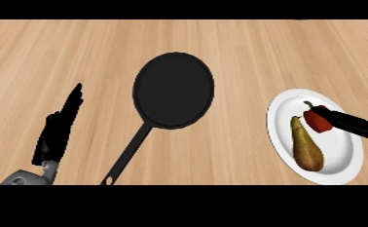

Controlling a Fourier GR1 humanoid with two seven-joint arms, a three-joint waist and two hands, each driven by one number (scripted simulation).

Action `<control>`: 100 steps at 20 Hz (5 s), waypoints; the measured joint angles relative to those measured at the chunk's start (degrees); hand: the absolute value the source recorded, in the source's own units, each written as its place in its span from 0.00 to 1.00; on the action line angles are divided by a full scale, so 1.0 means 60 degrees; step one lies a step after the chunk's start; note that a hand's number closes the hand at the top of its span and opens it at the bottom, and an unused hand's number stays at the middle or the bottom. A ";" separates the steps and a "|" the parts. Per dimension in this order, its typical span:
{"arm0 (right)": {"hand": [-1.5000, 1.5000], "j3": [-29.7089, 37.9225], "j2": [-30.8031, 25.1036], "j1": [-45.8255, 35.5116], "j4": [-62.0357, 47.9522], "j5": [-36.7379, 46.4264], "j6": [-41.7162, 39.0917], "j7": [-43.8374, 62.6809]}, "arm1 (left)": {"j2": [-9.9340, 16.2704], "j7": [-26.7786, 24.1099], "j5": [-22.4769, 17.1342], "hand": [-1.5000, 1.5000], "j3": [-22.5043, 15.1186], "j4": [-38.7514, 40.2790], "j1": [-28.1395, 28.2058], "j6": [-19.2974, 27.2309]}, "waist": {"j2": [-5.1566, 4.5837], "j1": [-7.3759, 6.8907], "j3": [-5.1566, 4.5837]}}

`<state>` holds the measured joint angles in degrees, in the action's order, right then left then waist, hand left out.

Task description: Pick the pear from the plate and place it in the pan

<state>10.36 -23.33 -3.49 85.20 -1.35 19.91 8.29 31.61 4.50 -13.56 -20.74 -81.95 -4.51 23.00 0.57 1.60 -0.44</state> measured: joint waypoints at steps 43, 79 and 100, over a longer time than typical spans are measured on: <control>0.00 -0.4244 -0.4434 -0.1526 0.3123 -0.0826 -0.5307 0.9725 | -0.0343 0.0149 0.0949 0.50 0.0348 -0.1176 0.0768 -0.0847 | -0.0127 -0.0525 0.0053; 0.00 -0.7016 -0.3628 -0.2325 0.0730 -0.0407 -0.5000 0.9830 | -0.0863 0.0366 0.1546 0.50 0.1011 -0.1415 0.1172 -0.1314 | -0.0058 -0.0336 0.0018; 1.00 -0.6442 -0.2310 -0.1232 0.1052 0.1670 -0.3997 0.9123 | -0.1087 0.0264 0.1822 0.50 0.1577 -0.1393 0.1403 -0.1797 | 0.0068 -0.0247 -0.0132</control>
<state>-28.29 -37.19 -10.88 91.51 8.67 -4.07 63.02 25.09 6.08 -2.63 -11.28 -90.31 3.91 12.22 0.98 0.11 -1.23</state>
